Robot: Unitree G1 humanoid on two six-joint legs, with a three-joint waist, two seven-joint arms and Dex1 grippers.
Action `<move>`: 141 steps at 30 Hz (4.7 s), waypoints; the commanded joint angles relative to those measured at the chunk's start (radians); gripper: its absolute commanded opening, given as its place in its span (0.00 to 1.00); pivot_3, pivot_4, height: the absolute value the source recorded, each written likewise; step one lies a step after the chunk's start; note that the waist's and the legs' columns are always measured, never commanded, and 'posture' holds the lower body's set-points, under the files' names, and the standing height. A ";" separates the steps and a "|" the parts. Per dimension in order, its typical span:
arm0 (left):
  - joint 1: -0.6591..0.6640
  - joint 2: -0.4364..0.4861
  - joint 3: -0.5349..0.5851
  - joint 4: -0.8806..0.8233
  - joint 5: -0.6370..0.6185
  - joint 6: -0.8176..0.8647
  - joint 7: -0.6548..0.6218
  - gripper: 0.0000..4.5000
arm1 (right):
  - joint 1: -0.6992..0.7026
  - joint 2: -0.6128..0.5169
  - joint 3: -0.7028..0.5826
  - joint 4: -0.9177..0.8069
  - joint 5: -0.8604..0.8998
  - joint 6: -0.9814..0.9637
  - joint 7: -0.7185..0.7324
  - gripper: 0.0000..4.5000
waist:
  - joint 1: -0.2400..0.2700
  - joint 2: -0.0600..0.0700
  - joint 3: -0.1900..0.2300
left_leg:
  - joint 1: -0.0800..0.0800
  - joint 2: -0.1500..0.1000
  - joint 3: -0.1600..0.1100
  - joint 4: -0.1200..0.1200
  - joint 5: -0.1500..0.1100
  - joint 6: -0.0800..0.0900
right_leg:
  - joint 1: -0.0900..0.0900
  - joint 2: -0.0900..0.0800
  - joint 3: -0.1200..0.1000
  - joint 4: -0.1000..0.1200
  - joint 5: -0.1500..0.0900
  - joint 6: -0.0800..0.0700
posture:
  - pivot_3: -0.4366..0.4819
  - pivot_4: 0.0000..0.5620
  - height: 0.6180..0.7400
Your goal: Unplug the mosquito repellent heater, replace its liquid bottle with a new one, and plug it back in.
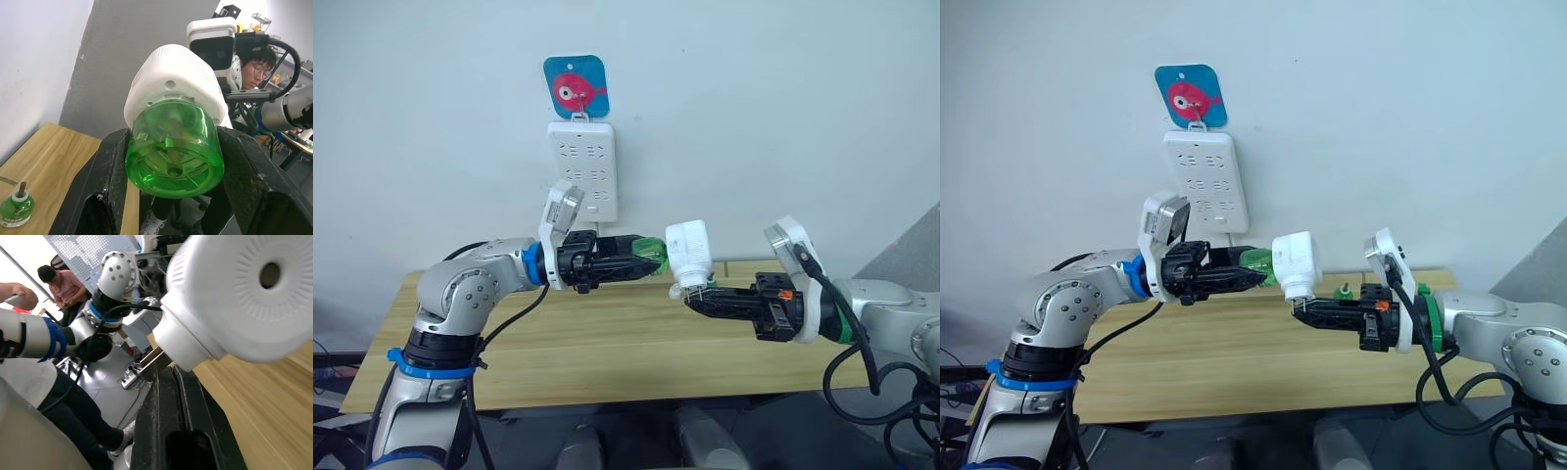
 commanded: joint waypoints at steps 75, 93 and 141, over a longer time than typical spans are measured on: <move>0.191 -0.060 -0.145 -0.097 0.485 -0.879 -0.160 0.52 | -0.152 0.068 0.058 0.262 0.019 0.233 0.117 0.66 | -0.002 0.000 -0.001 | 0.000 0.000 0.003 0.000 0.000 0.000 | 0.000 0.000 0.002 -0.001 0.000 0.000 | 0.32 0.13 0.76; 0.153 0.020 -0.107 -0.142 0.405 -0.566 -0.100 1.00 | -0.167 0.042 0.068 0.188 -0.146 0.168 0.221 0.66 | -0.002 0.000 -0.001 | 0.000 0.000 0.002 0.000 0.000 0.000 | 0.000 0.000 0.002 0.000 0.000 0.000 | 0.31 0.13 0.76; -0.148 0.113 -0.357 0.019 0.259 0.097 -0.303 0.96 | -0.384 0.059 0.458 0.230 -1.292 -1.058 0.912 0.66 | -0.029 0.001 -0.001 | 0.001 -0.001 -0.012 0.001 0.001 -0.002 | 0.005 -0.003 -0.013 0.001 0.003 -0.005 | 0.27 0.12 0.76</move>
